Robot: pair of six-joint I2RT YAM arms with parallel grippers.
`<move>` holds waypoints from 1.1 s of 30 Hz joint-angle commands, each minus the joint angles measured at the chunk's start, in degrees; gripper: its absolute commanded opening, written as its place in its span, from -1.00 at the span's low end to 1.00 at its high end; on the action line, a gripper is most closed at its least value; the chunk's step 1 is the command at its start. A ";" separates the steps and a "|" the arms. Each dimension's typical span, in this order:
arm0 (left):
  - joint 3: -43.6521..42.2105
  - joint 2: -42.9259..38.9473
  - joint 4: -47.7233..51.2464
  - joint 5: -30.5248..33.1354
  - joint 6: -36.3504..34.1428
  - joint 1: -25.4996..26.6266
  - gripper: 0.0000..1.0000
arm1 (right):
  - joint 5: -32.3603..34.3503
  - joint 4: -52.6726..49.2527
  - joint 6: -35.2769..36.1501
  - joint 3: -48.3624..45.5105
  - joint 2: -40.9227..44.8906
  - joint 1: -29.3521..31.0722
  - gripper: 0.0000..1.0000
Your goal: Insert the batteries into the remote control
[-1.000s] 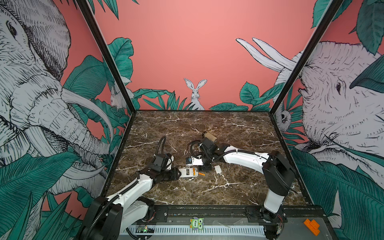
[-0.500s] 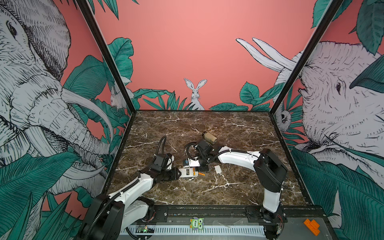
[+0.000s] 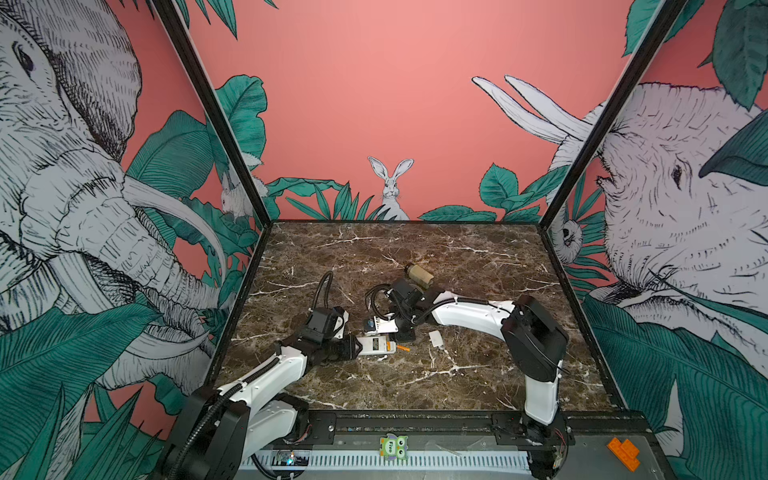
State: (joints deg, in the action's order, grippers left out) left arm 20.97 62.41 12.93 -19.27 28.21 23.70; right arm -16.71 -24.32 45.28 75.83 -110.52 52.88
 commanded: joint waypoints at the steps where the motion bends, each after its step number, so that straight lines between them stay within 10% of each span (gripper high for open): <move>1: -0.51 0.59 2.00 -0.15 0.43 0.20 -0.08 | -1.32 -1.01 1.35 1.16 -1.10 0.47 -0.19; 33: -0.55 0.43 2.19 0.25 0.69 0.21 -0.22 | -0.38 -5.83 2.62 2.76 -4.79 2.00 -0.42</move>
State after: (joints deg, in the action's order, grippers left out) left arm 20.97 62.57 13.17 -19.53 28.71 23.70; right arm -17.26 -28.88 46.76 77.93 -113.30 54.00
